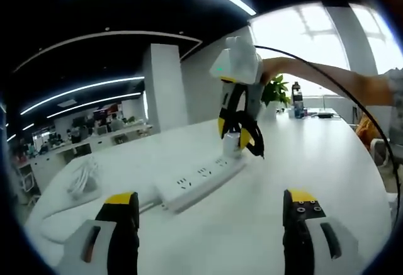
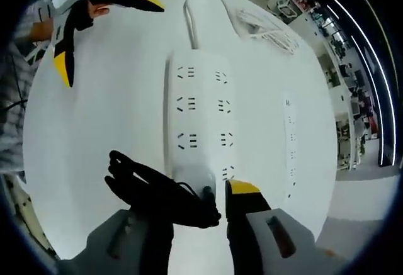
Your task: Straighten the power strip on the desk, plug the charger into it
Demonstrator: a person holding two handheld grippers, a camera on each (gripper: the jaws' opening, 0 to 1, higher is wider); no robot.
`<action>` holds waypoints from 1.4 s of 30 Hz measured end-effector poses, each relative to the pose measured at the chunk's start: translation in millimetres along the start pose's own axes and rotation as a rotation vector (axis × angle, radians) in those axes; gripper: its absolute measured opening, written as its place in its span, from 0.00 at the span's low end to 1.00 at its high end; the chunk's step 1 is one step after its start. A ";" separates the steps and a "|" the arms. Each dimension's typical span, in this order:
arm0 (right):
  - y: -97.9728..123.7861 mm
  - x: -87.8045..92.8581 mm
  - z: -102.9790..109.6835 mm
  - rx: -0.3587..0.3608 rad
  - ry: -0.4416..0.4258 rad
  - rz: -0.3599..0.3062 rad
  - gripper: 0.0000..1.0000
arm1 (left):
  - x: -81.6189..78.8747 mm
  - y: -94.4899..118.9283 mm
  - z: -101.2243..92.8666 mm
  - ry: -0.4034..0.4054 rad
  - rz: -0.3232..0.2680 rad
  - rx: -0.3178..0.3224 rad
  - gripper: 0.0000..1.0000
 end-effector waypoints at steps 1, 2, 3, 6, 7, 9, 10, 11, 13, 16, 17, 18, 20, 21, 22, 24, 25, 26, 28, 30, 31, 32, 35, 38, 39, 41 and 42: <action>1.8 0.4 -0.5 0.000 0.005 0.000 0.30 | 0.4 0.2 0.7 0.002 0.002 -0.003 0.96; 3.4 0.0 -0.1 0.001 0.005 -0.005 0.30 | 0.6 0.3 1.6 0.008 0.003 -0.006 0.96; 4.4 -0.4 -1.5 0.000 0.002 -0.006 0.30 | 0.4 0.4 1.8 0.011 0.002 -0.007 0.96; 4.9 -1.8 -5.8 0.001 0.001 -0.013 0.31 | -0.4 0.5 2.4 0.011 -0.001 -0.009 0.96; 4.7 -1.4 -6.1 0.001 0.003 -0.010 0.31 | -0.7 0.6 2.6 0.009 -0.002 -0.011 0.96; 6.7 0.4 -3.2 -0.002 0.020 -0.003 0.31 | -1.0 0.7 2.5 0.008 -0.003 -0.009 0.97; 7.4 0.1 -0.8 -0.004 0.021 -0.006 0.30 | -1.1 0.6 2.4 0.009 -0.003 -0.008 0.97; 7.8 0.1 0.0 -0.008 0.017 -0.009 0.31 | -1.2 0.6 2.7 0.009 -0.004 -0.010 0.97; 9.8 0.1 0.5 -0.010 0.014 -0.013 0.32 | -0.4 0.8 3.5 0.008 0.000 -0.013 0.97; 12.5 0.3 -0.6 -0.004 0.014 -0.014 0.32 | 0.3 0.8 4.2 0.010 0.002 -0.016 0.97; 13.7 0.9 -0.7 -0.002 0.015 -0.015 0.32 | 0.5 0.8 4.1 0.011 0.003 -0.016 0.97; 15.2 1.4 -1.8 0.002 0.020 -0.017 0.32 | 0.9 0.6 3.9 0.011 0.004 -0.015 0.97; 16.5 1.8 -2.8 0.005 0.015 -0.020 0.32 | 1.3 0.3 3.7 0.008 0.006 -0.014 0.97; 17.7 2.2 -3.1 0.006 0.012 -0.023 0.32 | 1.6 0.2 3.5 0.007 0.008 -0.014 0.97; 19.4 2.5 -3.0 0.007 0.011 -0.026 0.32 | 1.9 0.2 3.6 0.007 0.009 -0.015 0.97; 22.1 2.8 -4.2 0.015 0.010 -0.030 0.32 | 2.6 0.0 4.1 0.010 0.012 -0.017 0.97; 23.0 3.0 -5.0 0.018 0.010 -0.032 0.32 | 2.7 0.1 4.3 0.010 0.012 -0.018 0.97; 24.9 3.0 -4.9 0.022 0.009 -0.035 0.32 | 3.0 0.1 4.5 0.010 0.013 -0.019 0.97; 26.8 2.8 -5.6 0.026 0.006 -0.042 0.32 | 3.3 0.0 5.1 0.010 0.014 -0.021 0.97; 29.6 3.4 -5.0 0.031 0.003 -0.047 0.32 | 3.7 0.0 5.6 0.009 0.016 -0.023 0.97; 30.7 4.0 -5.2 0.036 0.003 -0.046 0.32 | 3.8 -0.1 5.7 0.009 0.016 -0.023 0.97; 31.5 4.5 -4.6 0.040 0.004 -0.045 0.32 | 3.8 -0.1 5.9 0.009 0.015 -0.024 0.97; 35.5 5.7 -4.9 0.051 0.003 -0.047 0.32 | 4.2 0.0 6.4 0.009 0.017 -0.026 0.97; 41.4 7.8 -6.9 0.071 -0.002 -0.056 0.32 | 4.6 -0.1 5.9 0.012 0.017 -0.024 0.97; 43.6 7.9 -7.0 0.077 -0.004 -0.064 0.32 | 4.8 -0.1 5.5 0.012 0.017 -0.023 0.97; 45.3 8.1 -6.1 0.078 -0.012 -0.073 0.32 | 5.2 -0.2 4.9 0.010 0.019 -0.021 0.97; 47.0 8.0 -4.5 0.084 -0.017 -0.086 0.32 | 5.4 -0.2 4.3 0.008 0.020 -0.019 0.97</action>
Point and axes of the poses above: the point that each gripper's makers call its tool centre point, and the gripper's own axes: y roughly backward along the fingers, z roughly to its left, x roughly out of its underside, the point moved 2 cm from there along y, roughly backward along the fingers, and after that the axes turned 13 degrees about -z, right-handed, at the moved point
